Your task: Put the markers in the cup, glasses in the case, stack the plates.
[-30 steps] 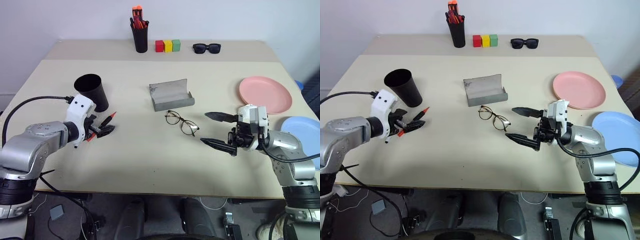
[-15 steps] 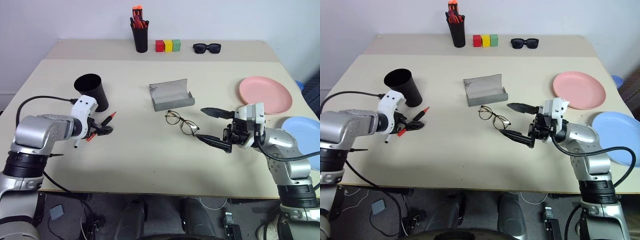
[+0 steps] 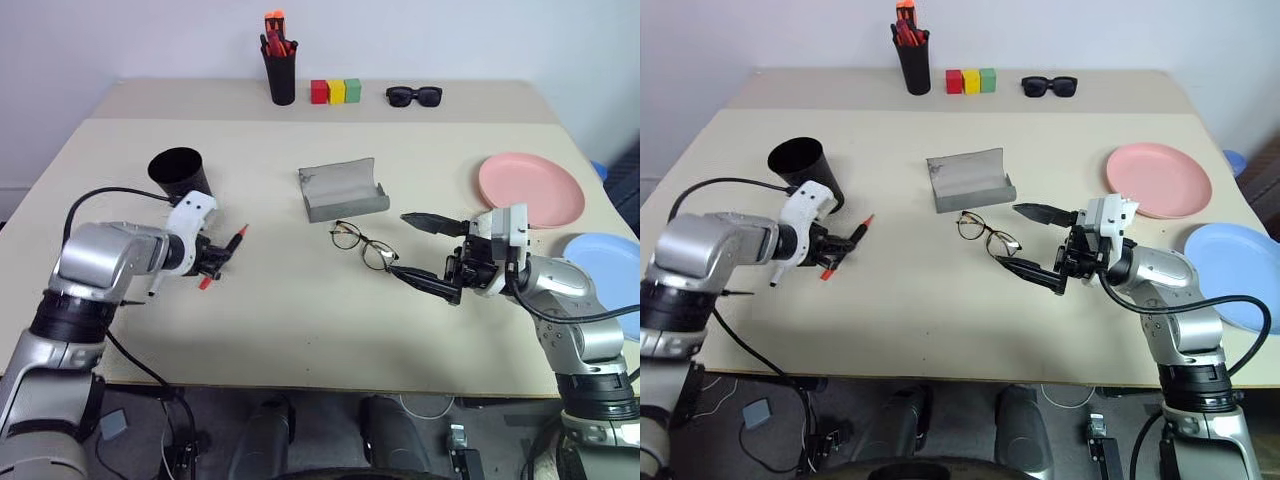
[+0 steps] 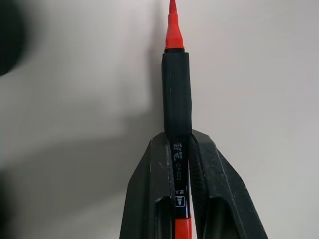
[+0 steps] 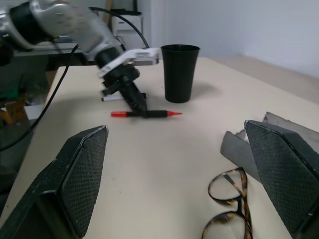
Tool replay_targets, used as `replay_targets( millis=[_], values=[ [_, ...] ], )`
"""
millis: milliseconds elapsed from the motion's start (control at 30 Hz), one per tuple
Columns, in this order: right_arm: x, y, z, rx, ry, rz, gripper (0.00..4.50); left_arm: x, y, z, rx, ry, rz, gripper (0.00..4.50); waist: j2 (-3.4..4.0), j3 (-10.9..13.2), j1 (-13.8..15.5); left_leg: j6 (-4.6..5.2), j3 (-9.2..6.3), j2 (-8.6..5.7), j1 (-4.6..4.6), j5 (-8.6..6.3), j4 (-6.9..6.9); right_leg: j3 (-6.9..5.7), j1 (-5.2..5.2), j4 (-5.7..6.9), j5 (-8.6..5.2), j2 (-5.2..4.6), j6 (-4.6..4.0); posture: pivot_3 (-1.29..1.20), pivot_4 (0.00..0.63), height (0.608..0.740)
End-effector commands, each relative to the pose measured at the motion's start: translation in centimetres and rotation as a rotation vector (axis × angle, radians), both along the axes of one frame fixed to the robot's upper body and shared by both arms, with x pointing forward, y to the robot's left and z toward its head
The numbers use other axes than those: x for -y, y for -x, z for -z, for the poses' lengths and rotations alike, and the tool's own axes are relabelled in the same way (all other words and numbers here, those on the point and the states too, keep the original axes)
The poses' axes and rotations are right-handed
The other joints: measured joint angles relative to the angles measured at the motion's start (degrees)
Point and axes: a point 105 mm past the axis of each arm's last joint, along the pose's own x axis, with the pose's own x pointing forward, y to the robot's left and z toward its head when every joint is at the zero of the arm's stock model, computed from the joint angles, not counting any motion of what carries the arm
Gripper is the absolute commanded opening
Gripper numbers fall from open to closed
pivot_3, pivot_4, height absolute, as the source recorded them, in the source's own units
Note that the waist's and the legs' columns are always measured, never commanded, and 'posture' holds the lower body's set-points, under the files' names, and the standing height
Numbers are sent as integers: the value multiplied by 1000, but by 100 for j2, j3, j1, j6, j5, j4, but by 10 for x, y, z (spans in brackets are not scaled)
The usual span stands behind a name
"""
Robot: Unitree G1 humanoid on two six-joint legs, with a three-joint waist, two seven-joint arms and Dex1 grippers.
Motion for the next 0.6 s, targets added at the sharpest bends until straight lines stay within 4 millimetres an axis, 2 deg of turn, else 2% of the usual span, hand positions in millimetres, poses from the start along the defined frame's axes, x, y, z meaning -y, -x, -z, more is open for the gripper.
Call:
replay_targets(
  millis=[33,67,133,200,267,433,600],
  values=[
    [2,1,-10,50,6,13,4500,29,15,-32,304,-41,205,39,1,1,-13,-1,1,1,0,0,-2,1,-3,0,0,0,0,0,150,740],
    [3,0,-10,51,6,18,4500,34,18,-36,368,-46,234,39,1,0,-14,-1,2,2,1,0,-3,3,-3,1,0,0,-1,0,150,740],
    [3,-7,-14,80,-18,61,4500,41,12,-59,613,-25,207,39,1,0,23,-3,4,2,4,2,-3,5,-3,0,0,0,-2,0,150,740],
    [3,-13,-19,100,-53,96,4500,41,6,-83,824,4,129,39,0,1,39,-12,3,2,2,7,2,5,0,-2,0,1,-3,0,150,740],
    [0,-16,-21,99,-80,101,4500,33,-3,-109,1029,41,-18,39,-2,2,52,-19,2,1,1,12,8,5,4,-6,5,0,-9,0,150,740],
    [-9,-19,-20,106,-119,91,4500,-4,-27,-134,1171,4,-387,39,-8,1,37,-18,1,-2,3,12,11,5,8,-6,11,0,2,0,150,740],
    [-17,-23,-21,134,-127,79,4500,-34,-32,-151,1248,-6,-640,39,-8,1,6,-17,1,-3,3,12,10,5,6,-4,15,1,10,0,150,740]
  ],
)
